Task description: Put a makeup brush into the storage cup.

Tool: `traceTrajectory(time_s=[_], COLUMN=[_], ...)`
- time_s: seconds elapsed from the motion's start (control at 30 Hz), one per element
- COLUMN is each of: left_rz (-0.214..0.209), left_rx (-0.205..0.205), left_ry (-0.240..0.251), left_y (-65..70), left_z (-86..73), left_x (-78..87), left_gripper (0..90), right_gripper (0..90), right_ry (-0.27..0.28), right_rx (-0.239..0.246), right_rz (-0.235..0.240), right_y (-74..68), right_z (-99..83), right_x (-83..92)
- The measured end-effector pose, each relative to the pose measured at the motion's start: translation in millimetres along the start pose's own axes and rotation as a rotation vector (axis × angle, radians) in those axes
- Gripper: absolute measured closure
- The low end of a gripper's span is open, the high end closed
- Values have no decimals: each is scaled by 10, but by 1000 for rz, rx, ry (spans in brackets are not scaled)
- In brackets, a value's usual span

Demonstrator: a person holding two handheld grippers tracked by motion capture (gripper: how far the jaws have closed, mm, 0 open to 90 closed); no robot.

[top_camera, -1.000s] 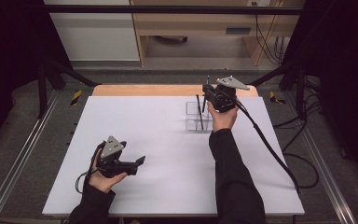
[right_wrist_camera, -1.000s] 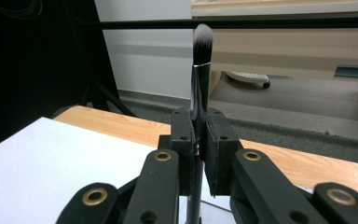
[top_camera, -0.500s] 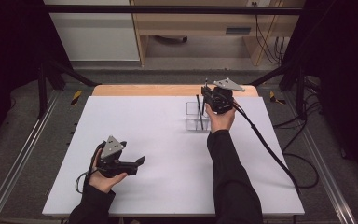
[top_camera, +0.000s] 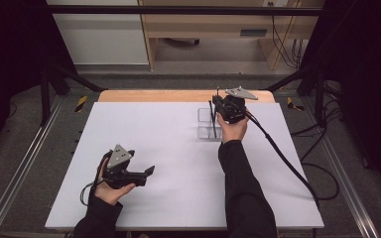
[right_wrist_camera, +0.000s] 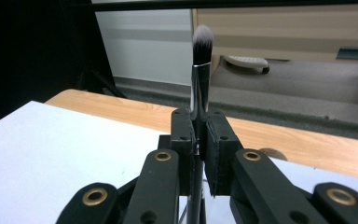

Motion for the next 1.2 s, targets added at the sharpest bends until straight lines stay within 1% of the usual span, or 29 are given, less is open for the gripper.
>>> traceTrajectory(time_s=[0.17, 0.33, 0.7, 1.2], left_rz=[1, 1, 2, 2], left_rx=[-2, -1, -2, -7], left_ry=[-1, -2, -5, -12], left_y=[1, 5, 10, 14], left_z=[0, -1, -3, -6], left_x=[-3, -7, -15, -30], left_gripper=[95, 95, 95, 96], right_gripper=[841, 840, 840, 838], right_ry=[-10, -21, -45, -100], right_rx=[-11, -3, -12, -18], right_rz=[3, 4, 3, 2], right_y=[15, 5, 15, 36], right_z=[-61, -110, -221, -384], right_x=[-24, -50, -98, -167])
Point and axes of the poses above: each handheld gripper's, and its own axes: x roughly backward along the jaws, z roughly out of its top, y roughly to its right, the point moved 2 cm from there along -x, roughly forward along the jaws, and after that the axes turned 12 degrees about -y, right-handed, at the moved point
